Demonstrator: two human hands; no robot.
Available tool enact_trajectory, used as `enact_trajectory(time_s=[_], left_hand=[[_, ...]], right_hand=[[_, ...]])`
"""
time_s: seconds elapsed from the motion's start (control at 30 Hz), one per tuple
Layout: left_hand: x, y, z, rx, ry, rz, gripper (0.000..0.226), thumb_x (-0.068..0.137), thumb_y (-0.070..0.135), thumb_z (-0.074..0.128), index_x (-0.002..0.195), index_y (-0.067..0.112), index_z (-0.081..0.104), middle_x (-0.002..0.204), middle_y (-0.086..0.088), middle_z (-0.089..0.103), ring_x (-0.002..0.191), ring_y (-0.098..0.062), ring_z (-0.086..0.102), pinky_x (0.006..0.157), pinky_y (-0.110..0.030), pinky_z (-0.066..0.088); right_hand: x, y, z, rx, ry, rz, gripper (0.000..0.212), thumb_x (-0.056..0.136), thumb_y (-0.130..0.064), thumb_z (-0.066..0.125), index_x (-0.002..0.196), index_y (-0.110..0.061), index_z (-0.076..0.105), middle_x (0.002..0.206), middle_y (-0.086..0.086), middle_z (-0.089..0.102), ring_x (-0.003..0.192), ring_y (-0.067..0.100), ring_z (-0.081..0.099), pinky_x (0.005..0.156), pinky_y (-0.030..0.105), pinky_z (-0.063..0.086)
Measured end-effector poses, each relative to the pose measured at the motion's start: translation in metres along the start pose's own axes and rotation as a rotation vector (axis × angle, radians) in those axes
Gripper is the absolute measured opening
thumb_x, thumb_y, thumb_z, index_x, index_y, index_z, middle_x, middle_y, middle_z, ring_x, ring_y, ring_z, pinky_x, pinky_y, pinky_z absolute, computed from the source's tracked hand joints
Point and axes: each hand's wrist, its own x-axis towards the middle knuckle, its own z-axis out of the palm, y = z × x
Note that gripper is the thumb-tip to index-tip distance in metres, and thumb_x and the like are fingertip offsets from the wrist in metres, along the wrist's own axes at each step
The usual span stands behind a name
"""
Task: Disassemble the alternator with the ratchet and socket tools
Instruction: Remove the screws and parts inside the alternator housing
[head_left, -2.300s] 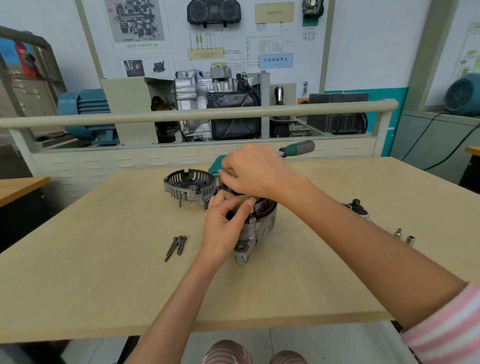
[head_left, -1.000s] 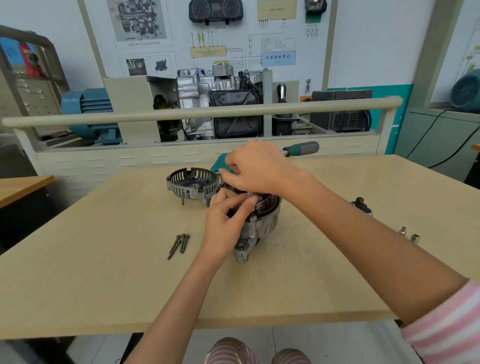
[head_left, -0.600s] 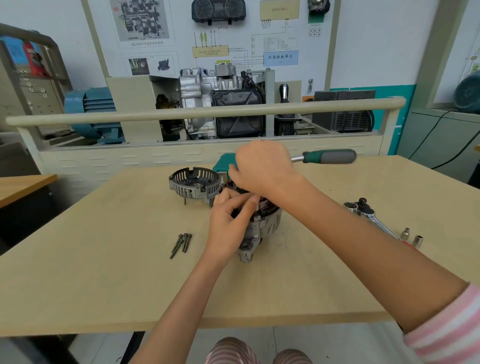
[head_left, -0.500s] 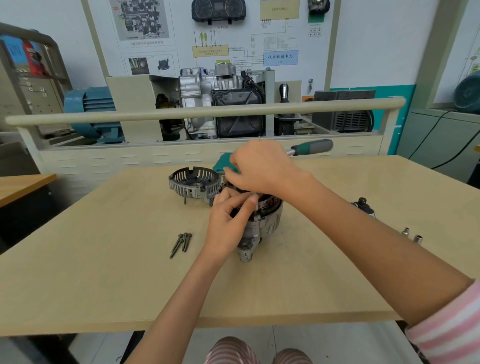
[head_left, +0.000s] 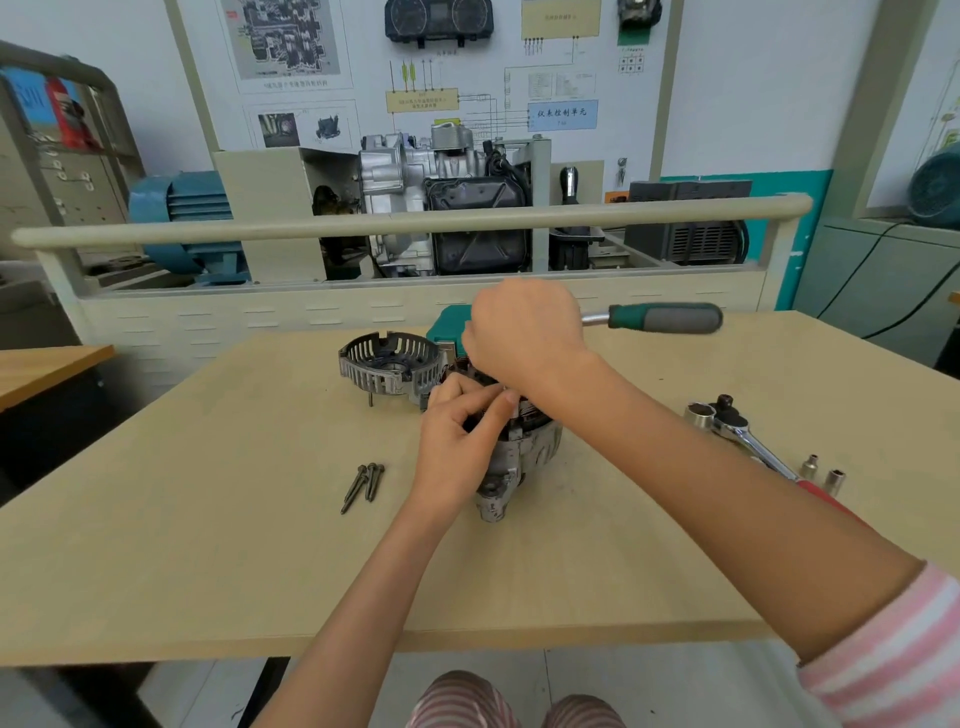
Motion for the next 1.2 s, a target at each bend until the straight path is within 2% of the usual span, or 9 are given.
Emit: enact_trajectory(time_s=[0.13, 0.23, 0.4, 0.5, 0.67, 0.8, 0.93, 1.07, 1.2], left_hand=[[-0.001, 0.002, -0.005, 0.031, -0.063, 0.007, 0.024, 0.091, 0.019, 0.058, 0.076, 0.037, 0.065, 0.077, -0.001, 0.044, 0.086, -0.007, 0.042, 0.078, -0.008, 0.031], [-0.001, 0.002, -0.005, 0.041, -0.067, 0.011, 0.019, 0.09, 0.02, 0.06, 0.081, 0.035, 0.067, 0.076, 0.002, 0.042, 0.086, -0.01, 0.042, 0.08, -0.011, 0.032], [0.003, 0.001, -0.002, -0.026, -0.008, -0.006, 0.02, 0.083, 0.012, 0.068, 0.083, 0.032, 0.069, 0.071, 0.005, 0.042, 0.081, -0.015, 0.043, 0.083, -0.027, 0.037], [0.002, 0.003, 0.001, -0.014, 0.009, -0.015, 0.024, 0.082, 0.008, 0.068, 0.075, 0.03, 0.069, 0.07, 0.004, 0.043, 0.08, -0.015, 0.043, 0.08, -0.027, 0.037], [-0.001, 0.006, -0.004, 0.011, -0.047, -0.003, 0.026, 0.089, 0.014, 0.061, 0.074, 0.034, 0.066, 0.076, -0.002, 0.045, 0.086, -0.019, 0.045, 0.083, -0.026, 0.035], [0.0, 0.005, -0.004, 0.039, -0.067, 0.001, 0.016, 0.09, 0.02, 0.059, 0.081, 0.031, 0.067, 0.078, -0.004, 0.043, 0.09, -0.023, 0.044, 0.08, -0.018, 0.032], [0.001, 0.002, -0.001, 0.015, -0.024, 0.023, 0.014, 0.086, 0.018, 0.065, 0.087, 0.031, 0.07, 0.072, 0.004, 0.04, 0.082, -0.014, 0.041, 0.079, -0.021, 0.034], [0.001, 0.0, 0.004, -0.007, 0.053, 0.013, 0.019, 0.081, 0.01, 0.07, 0.08, 0.03, 0.071, 0.068, 0.008, 0.04, 0.077, -0.014, 0.04, 0.075, -0.023, 0.034], [0.0, 0.004, 0.004, -0.003, 0.028, -0.013, 0.027, 0.083, 0.011, 0.067, 0.069, 0.034, 0.067, 0.07, 0.006, 0.04, 0.079, -0.014, 0.041, 0.075, -0.025, 0.035]], right_hand=[[0.001, 0.009, -0.002, 0.11, 0.015, -0.219, 0.04, 0.092, -0.034, 0.043, 0.057, -0.016, 0.036, 0.05, -0.005, 0.032, 0.044, 0.01, 0.027, 0.043, 0.024, 0.016], [0.0, 0.018, -0.007, 0.253, -0.052, -0.274, 0.044, 0.091, -0.033, 0.044, 0.052, -0.021, 0.03, 0.047, -0.006, 0.035, 0.045, 0.006, 0.028, 0.044, 0.026, 0.017], [-0.004, 0.005, -0.003, 0.072, -0.02, -0.018, 0.042, 0.093, -0.022, 0.044, 0.054, -0.017, 0.029, 0.052, -0.002, 0.031, 0.044, 0.012, 0.027, 0.042, 0.024, 0.017], [-0.004, -0.007, -0.003, -0.038, -0.048, 0.13, 0.038, 0.09, -0.013, 0.048, 0.056, -0.015, 0.033, 0.054, -0.002, 0.032, 0.044, 0.014, 0.029, 0.042, 0.023, 0.019], [-0.003, 0.003, -0.003, 0.034, 0.026, -0.067, 0.033, 0.092, -0.028, 0.044, 0.062, -0.016, 0.038, 0.053, -0.003, 0.03, 0.047, 0.015, 0.03, 0.043, 0.024, 0.016], [-0.003, 0.017, -0.005, 0.242, -0.043, -0.208, 0.039, 0.09, -0.036, 0.045, 0.056, -0.018, 0.036, 0.051, -0.006, 0.035, 0.052, 0.016, 0.035, 0.045, 0.025, 0.019], [-0.004, 0.017, -0.005, 0.242, -0.056, -0.14, 0.037, 0.092, -0.032, 0.044, 0.059, -0.016, 0.038, 0.053, -0.005, 0.034, 0.054, 0.016, 0.036, 0.044, 0.025, 0.02], [-0.007, 0.0, -0.004, -0.014, -0.059, 0.157, 0.034, 0.091, -0.014, 0.049, 0.06, -0.014, 0.035, 0.055, -0.001, 0.03, 0.046, 0.015, 0.029, 0.042, 0.025, 0.016], [-0.004, -0.002, -0.003, -0.015, -0.025, 0.098, 0.035, 0.091, -0.017, 0.049, 0.06, -0.016, 0.034, 0.055, -0.002, 0.028, 0.052, 0.015, 0.034, 0.042, 0.024, 0.017]])
